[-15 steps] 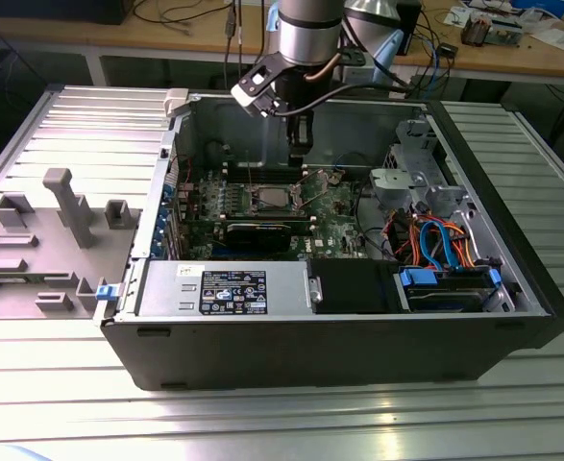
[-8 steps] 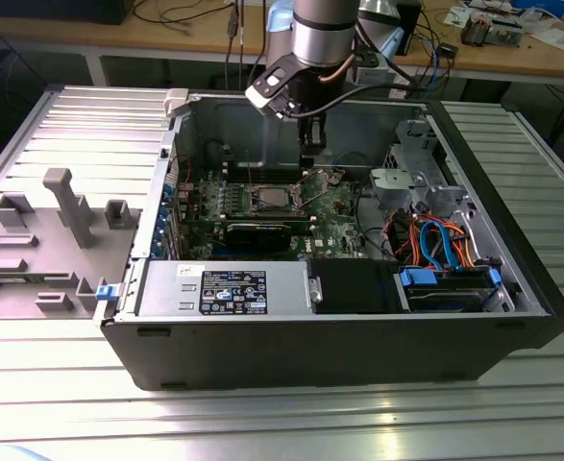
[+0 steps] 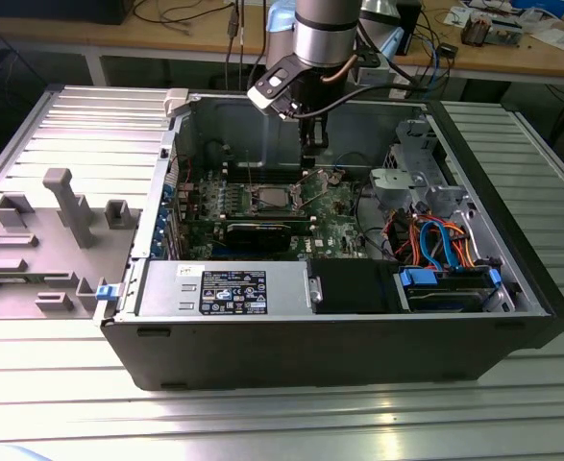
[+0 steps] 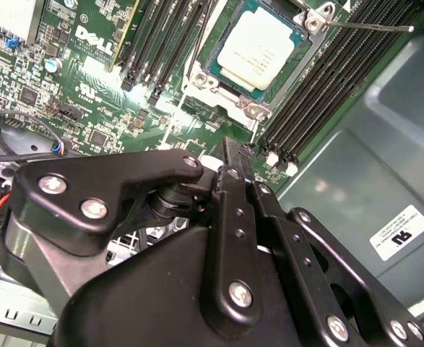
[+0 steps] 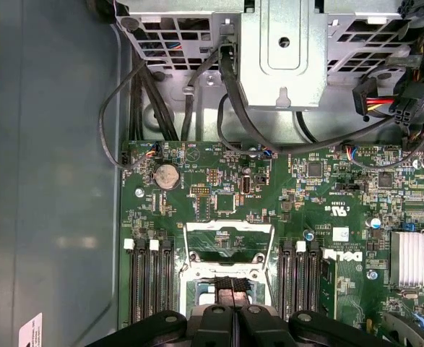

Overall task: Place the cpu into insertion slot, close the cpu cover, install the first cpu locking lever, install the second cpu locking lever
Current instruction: 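Close the cpu cover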

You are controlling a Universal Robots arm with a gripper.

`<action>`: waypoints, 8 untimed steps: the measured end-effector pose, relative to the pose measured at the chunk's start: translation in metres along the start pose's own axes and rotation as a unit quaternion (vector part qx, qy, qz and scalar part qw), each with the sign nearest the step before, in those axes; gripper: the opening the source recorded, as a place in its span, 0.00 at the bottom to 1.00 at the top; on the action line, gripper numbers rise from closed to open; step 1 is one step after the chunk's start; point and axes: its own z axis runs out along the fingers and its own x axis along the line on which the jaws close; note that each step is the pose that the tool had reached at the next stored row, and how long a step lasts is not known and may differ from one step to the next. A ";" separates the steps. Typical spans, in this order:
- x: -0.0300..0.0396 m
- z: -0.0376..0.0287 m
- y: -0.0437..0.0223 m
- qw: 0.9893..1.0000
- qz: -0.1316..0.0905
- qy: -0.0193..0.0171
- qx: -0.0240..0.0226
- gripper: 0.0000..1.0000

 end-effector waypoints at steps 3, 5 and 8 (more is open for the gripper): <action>0.0000 0.0000 0.0000 1.000 0.000 0.000 0.000 0.11; 0.0000 0.0000 0.0000 1.000 -0.001 0.000 0.000 0.11; 0.0000 0.0000 0.0000 1.000 -0.001 0.000 0.000 0.11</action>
